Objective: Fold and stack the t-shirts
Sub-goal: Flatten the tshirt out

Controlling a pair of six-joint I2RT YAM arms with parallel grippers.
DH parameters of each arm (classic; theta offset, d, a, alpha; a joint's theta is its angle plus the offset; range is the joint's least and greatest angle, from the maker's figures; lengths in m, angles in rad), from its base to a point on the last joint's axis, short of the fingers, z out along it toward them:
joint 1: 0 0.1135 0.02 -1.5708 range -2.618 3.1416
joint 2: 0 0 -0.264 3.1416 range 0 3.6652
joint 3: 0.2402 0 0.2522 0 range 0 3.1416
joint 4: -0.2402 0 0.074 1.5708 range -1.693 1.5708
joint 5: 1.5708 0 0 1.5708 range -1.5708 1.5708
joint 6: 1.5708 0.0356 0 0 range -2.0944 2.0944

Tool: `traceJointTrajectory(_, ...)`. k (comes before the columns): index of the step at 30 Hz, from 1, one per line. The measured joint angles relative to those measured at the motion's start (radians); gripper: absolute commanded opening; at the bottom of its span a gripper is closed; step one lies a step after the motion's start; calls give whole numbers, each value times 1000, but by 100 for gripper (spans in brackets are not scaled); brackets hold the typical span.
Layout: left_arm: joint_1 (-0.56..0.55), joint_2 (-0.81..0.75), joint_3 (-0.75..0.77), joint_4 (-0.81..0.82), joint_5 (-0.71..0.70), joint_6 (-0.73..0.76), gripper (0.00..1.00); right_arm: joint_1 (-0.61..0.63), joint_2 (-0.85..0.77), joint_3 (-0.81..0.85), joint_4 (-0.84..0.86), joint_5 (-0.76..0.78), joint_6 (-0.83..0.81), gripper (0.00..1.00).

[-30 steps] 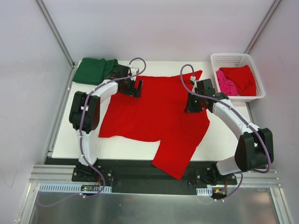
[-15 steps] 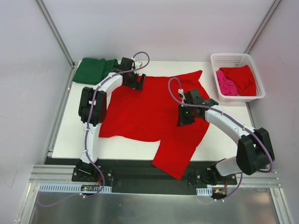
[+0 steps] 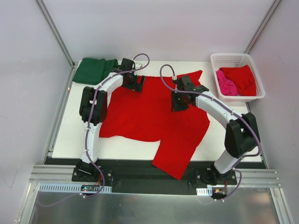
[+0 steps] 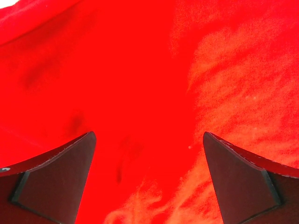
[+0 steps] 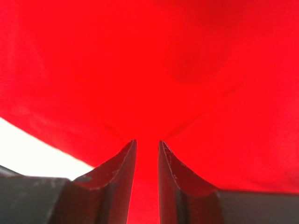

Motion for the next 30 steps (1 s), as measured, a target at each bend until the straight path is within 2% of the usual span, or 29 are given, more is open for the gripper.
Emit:
traceJointTrajectory(3,0,0,0,-1,0,0,99,0,62,48,22,-10,-1,29)
traceJointTrajectory(7,0,1,1,-6,-2,0,99,10,121,17,43,-42,9,30)
traceJointTrajectory(13,0,29,61,-55,-13,1,99,41,127,-68,47,-68,28,32)
traceJointTrajectory(22,0,86,167,-119,-59,18,99,53,127,-76,44,-51,31,33)
traceJointTrajectory(30,0,85,143,-156,-60,27,99,42,175,108,11,64,26,35)
